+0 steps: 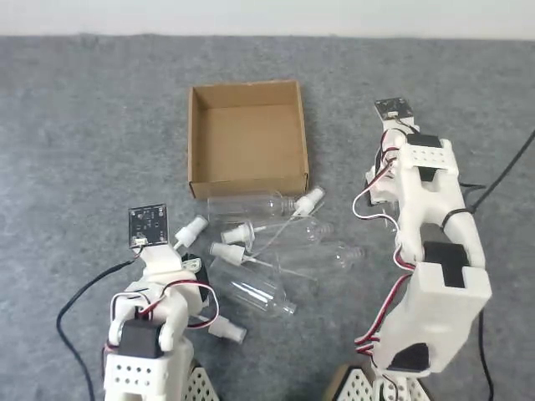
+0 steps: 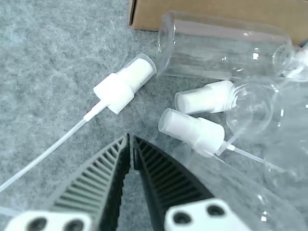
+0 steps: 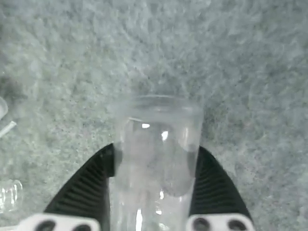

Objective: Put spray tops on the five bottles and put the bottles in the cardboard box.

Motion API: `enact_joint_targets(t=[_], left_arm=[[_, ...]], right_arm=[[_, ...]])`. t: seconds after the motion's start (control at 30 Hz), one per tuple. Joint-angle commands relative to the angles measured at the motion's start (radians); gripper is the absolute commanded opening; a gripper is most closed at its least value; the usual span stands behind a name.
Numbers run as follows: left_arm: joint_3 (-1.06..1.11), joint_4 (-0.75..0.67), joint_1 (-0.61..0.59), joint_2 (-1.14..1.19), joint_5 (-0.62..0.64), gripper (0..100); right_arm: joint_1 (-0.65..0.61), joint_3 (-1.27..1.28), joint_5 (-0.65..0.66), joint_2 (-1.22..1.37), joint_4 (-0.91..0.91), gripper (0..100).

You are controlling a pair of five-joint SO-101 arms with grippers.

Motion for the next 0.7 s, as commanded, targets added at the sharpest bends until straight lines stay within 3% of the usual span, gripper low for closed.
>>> enact_joint_targets(t=[0.0, 0.2, 0.3, 0.43, 0.67], left_arm=[[-0.010, 0.005, -0.002, -0.018, -0.005, 1], [-0.010, 0.005, -0.002, -0.018, -0.005, 1], [-0.010, 0.005, -0.002, -0.018, -0.005, 1], [-0.010, 0.005, -0.002, -0.018, -0.005, 1], [-0.010, 0.005, -0.002, -0.018, -0.005, 1]], right_arm=[[0.019, -0.072, -0.011, -0.024, 0.042, 3.1], [0.021, -0.195, -0.015, -0.024, 0.219, 0.6], [0.038, -0.259, -0.109, -0.024, 0.295, 0.7], [0.087, -0.331, -0.235, -0.024, 0.325, 0.7], [0.163, -0.354, -0.281, -0.025, 0.326, 0.7]])
